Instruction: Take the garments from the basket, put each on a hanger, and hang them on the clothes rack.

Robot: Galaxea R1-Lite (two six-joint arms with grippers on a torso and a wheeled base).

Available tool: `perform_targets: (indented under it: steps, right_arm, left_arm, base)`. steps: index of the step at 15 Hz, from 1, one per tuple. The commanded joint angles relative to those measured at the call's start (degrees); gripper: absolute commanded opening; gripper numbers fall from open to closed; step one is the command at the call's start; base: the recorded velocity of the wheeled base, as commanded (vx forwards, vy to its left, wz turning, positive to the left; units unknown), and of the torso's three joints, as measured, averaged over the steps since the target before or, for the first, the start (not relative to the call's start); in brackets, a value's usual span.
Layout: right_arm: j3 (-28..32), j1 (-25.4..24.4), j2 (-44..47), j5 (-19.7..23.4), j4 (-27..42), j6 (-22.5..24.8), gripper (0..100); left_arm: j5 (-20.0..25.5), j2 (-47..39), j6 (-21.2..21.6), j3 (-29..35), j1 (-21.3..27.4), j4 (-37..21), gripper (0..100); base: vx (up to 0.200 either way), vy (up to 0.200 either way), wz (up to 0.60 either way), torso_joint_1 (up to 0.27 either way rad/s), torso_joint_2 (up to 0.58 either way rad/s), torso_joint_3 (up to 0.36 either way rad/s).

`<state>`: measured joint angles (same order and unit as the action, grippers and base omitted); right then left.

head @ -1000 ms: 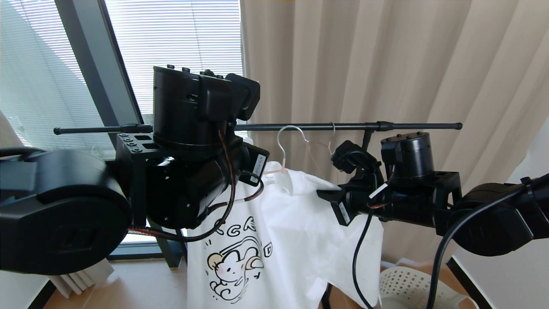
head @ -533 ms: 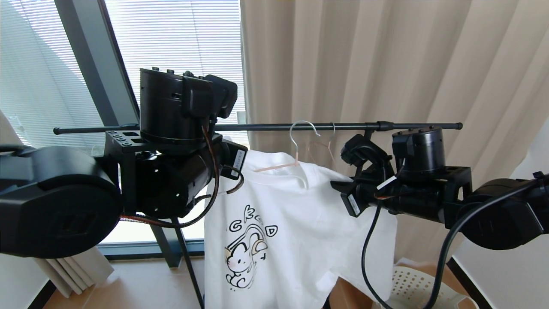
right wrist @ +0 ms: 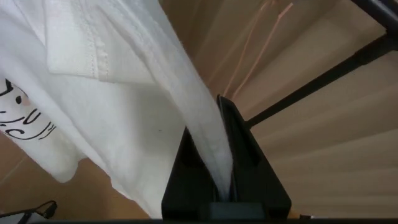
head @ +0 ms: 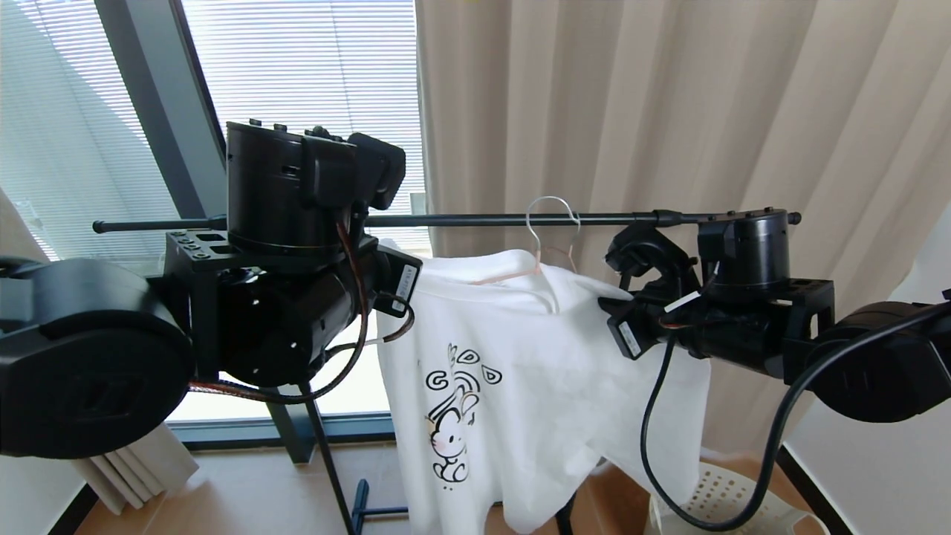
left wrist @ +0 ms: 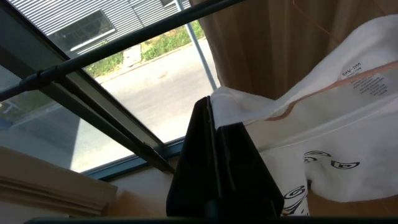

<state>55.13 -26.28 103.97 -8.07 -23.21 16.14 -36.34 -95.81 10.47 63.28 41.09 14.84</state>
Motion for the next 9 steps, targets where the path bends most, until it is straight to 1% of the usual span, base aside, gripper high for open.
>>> perform_targets:
  steps: [1, 2, 4, 5, 7, 9]
  right_arm:
    - [-0.02, 0.00, 2.02, -1.51, -2.37, 0.12, 0]
    - [-0.19, -0.08, 2.90, -2.13, -4.47, 0.21, 0]
    - [-0.11, -0.08, 3.25, -2.30, -5.62, 0.03, 0]
    - [-0.19, -0.52, 3.43, -2.04, -6.23, -0.06, 0]
    - [-0.63, -2.55, 4.66, -1.51, -9.66, -0.41, 0]
    - [-0.63, -3.86, 7.21, -1.51, -13.79, -2.78, 0]
  left_arm:
    - [-0.13, 0.36, -0.01, -0.18, 0.74, -0.07, 0]
    - [-0.13, 0.18, -0.01, -0.53, 0.65, -0.07, 0]
    - [-0.05, 0.01, -0.10, -1.58, 0.83, 0.02, 0]
    - [-0.05, -0.17, -0.19, -1.67, 1.27, 0.02, 0]
    - [-0.05, -0.61, -0.36, -0.88, 2.50, 0.02, 0]
    - [-0.05, -1.93, -0.80, 0.26, 3.55, 0.02, 0]
  base:
    - [0.000, 0.000, 0.00, 0.000, 0.00, 0.000]
    - [0.000, 0.000, 0.00, 0.000, 0.00, 0.000]
    - [0.000, 0.000, 0.00, 0.000, 0.00, 0.000]
    - [0.000, 0.000, 0.00, 0.000, 0.00, 0.000]
    - [0.000, 0.000, 0.00, 0.000, 0.00, 0.000]
    - [0.000, 0.000, 0.00, 0.000, 0.00, 0.000]
